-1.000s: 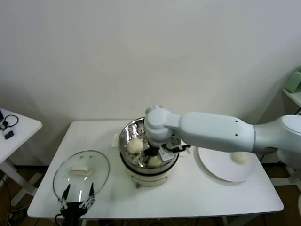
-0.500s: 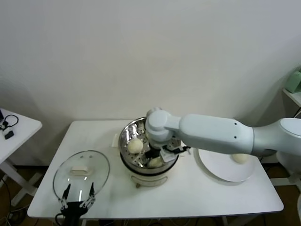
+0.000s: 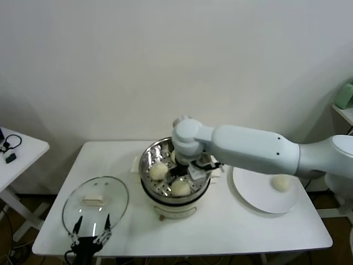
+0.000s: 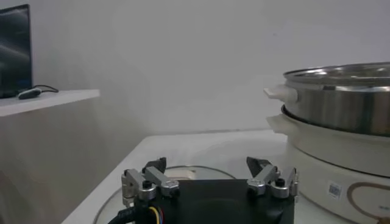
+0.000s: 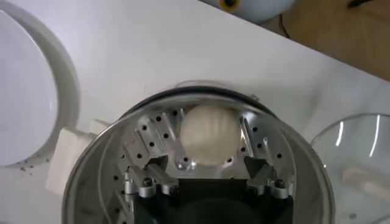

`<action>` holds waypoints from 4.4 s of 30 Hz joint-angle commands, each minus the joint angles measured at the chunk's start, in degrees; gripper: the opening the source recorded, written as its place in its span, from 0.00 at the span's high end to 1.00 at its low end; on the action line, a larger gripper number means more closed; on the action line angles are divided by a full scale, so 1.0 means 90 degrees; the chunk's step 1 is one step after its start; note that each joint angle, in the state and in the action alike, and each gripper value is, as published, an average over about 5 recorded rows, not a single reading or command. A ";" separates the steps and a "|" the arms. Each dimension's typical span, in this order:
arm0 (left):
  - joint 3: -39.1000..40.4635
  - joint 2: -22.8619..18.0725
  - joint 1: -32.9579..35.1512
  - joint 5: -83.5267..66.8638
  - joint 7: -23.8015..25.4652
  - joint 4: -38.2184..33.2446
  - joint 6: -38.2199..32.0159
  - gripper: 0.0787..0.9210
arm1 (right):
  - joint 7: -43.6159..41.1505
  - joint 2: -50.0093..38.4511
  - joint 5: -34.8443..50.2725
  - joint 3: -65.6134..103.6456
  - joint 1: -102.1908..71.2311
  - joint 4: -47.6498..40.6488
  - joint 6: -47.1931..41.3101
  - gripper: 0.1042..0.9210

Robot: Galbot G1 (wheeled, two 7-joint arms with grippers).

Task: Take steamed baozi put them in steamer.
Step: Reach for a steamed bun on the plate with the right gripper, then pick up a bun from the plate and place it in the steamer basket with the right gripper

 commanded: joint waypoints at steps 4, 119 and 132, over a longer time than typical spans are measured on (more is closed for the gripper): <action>-0.0013 0.0122 -0.0044 -0.0073 -0.0036 -0.0113 0.0030 0.12 | -0.0010 -0.0439 0.1865 0.0234 0.1591 -0.1587 -0.1116 0.12; 0.0295 0.0101 0.0044 0.0135 -0.0151 -0.0191 -0.0218 0.12 | 0.0263 -0.1117 0.6202 -0.1765 0.1820 -0.4362 -0.5671 0.35; 0.0604 0.0052 0.0054 0.0380 -0.0325 -0.0321 -0.0189 0.12 | 0.1111 -0.0405 0.8785 -0.3170 0.2693 -0.2647 -0.6498 0.35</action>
